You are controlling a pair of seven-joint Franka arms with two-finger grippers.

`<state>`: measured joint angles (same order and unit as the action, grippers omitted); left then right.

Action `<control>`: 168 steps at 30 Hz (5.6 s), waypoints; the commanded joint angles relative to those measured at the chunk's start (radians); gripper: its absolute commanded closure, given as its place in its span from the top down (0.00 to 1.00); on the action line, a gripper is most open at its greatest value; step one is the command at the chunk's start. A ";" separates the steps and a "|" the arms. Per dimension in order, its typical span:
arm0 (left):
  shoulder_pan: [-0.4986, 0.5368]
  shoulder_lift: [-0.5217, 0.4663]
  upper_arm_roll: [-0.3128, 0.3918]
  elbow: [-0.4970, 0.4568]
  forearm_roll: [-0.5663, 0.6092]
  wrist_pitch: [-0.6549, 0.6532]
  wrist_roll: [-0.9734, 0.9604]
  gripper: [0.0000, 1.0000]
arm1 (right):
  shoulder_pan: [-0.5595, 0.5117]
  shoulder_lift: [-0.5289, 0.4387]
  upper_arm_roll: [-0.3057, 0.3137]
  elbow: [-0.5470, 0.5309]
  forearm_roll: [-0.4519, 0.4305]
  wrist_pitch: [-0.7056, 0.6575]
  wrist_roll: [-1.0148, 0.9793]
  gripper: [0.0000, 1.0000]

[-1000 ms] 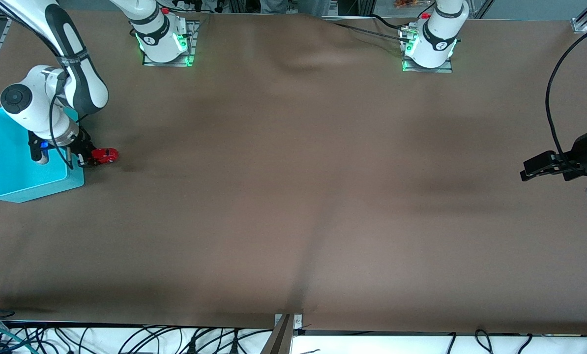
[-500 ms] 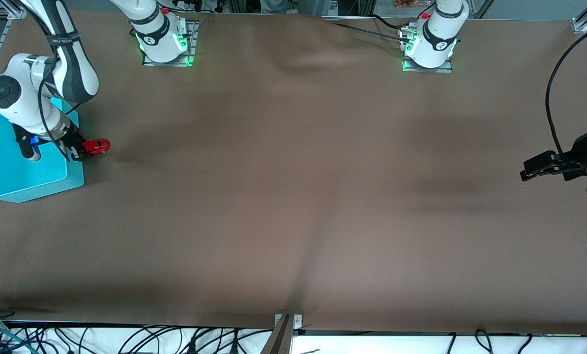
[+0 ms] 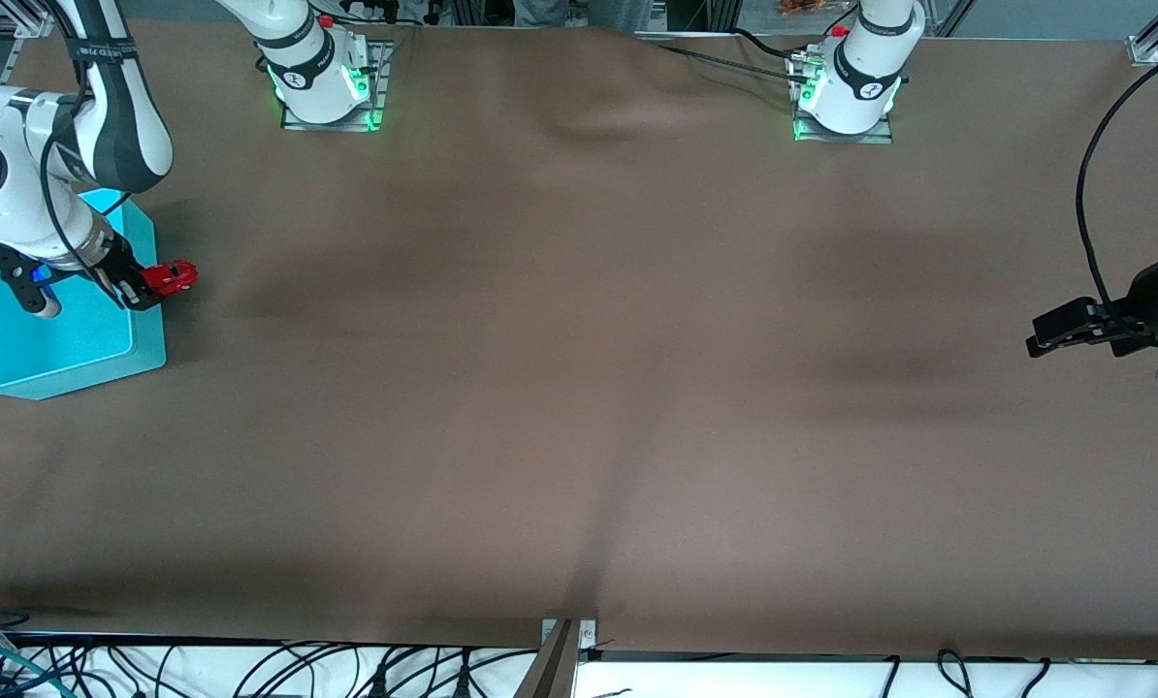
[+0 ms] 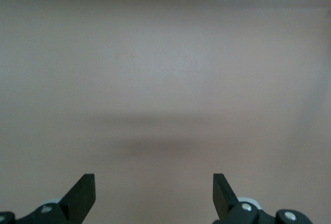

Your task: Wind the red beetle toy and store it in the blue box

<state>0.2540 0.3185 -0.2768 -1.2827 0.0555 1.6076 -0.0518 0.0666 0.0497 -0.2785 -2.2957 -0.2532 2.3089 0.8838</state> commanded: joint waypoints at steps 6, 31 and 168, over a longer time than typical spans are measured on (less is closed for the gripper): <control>-0.005 0.001 0.005 0.005 0.015 0.005 0.015 1.00 | 0.010 -0.053 0.019 0.044 -0.018 -0.109 -0.129 0.00; -0.005 0.001 0.008 0.005 0.015 0.005 0.015 1.00 | 0.010 -0.067 0.047 0.256 0.101 -0.411 -0.641 0.00; -0.005 0.013 0.013 0.023 0.015 0.005 0.015 1.00 | -0.211 0.519 -0.156 0.360 0.264 0.056 -1.697 0.00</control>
<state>0.2543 0.3225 -0.2685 -1.2807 0.0555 1.6118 -0.0518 -0.1259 0.5510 -0.4612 -1.9426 -0.0090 2.3426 -0.7949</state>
